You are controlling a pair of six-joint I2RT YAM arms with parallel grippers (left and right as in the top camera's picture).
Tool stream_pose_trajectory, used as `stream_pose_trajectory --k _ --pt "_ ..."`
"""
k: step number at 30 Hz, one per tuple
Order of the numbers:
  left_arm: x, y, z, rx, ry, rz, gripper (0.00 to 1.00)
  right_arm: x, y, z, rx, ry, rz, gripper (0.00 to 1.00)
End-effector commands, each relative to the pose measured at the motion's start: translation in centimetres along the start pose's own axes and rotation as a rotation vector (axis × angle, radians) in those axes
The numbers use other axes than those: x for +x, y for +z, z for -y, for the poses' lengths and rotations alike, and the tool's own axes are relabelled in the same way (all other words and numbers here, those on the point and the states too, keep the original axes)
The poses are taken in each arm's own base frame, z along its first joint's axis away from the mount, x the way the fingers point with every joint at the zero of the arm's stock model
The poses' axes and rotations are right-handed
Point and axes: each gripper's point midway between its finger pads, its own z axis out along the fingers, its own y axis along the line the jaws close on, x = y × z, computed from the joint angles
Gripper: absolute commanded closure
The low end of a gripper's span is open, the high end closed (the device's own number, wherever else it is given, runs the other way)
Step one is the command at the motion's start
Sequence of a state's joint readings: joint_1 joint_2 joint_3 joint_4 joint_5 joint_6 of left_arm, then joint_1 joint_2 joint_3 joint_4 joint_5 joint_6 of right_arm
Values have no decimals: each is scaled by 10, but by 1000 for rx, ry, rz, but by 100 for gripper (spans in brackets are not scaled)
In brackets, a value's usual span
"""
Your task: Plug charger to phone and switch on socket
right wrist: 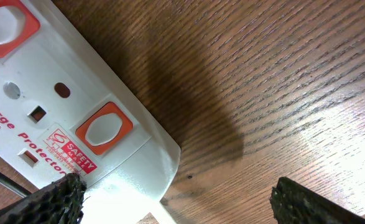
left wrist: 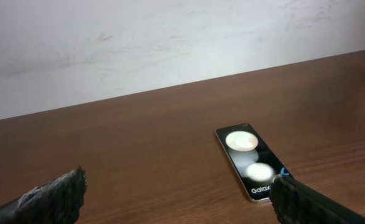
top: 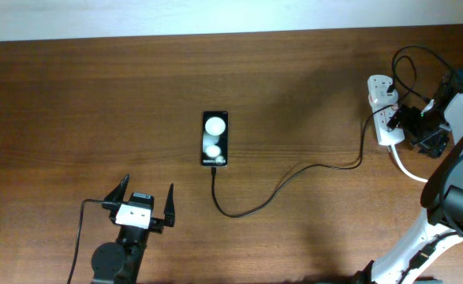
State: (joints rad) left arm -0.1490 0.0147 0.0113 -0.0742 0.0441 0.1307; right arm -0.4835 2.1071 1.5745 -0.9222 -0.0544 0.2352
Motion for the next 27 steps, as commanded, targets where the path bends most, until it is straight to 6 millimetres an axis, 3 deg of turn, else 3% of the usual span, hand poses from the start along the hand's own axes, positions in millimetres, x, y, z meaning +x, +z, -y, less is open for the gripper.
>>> stream_pose_trajectory --k 1,4,8,11,13,14,16,19,22,25,27 --pt "2 0 -4 -20 -2 -4 1 -7 -20 -3 -3 -5 53 1" --pt "2 0 -4 -20 -2 -4 1 -17 -68 -8 -31 -11 167 1" --pt "2 0 -4 -20 -2 -4 1 -19 -173 -15 -91 -25 414 1" --pt "2 0 -4 -21 -2 -4 1 -2 -259 -15 -141 -35 617 1" --pt "2 0 -4 -21 -2 -4 1 16 -305 -14 -169 -41 732 1" --pt "2 0 -4 -20 -2 -4 1 25 -323 -13 -181 -44 779 1" --pt "2 0 -4 -20 -2 -4 1 34 -340 -12 -192 -47 825 1" --pt "2 0 -4 -20 -2 -4 1 41 -342 -20 -207 -72 826 1" --pt "2 0 -4 -20 -2 -4 1 63 -310 -63 -255 -194 730 1" --pt "2 0 -4 -20 -2 -4 1 97 -257 -96 -269 -314 586 1" --pt "2 0 -4 -20 -2 -4 1 121 -216 -102 -248 -367 477 1"
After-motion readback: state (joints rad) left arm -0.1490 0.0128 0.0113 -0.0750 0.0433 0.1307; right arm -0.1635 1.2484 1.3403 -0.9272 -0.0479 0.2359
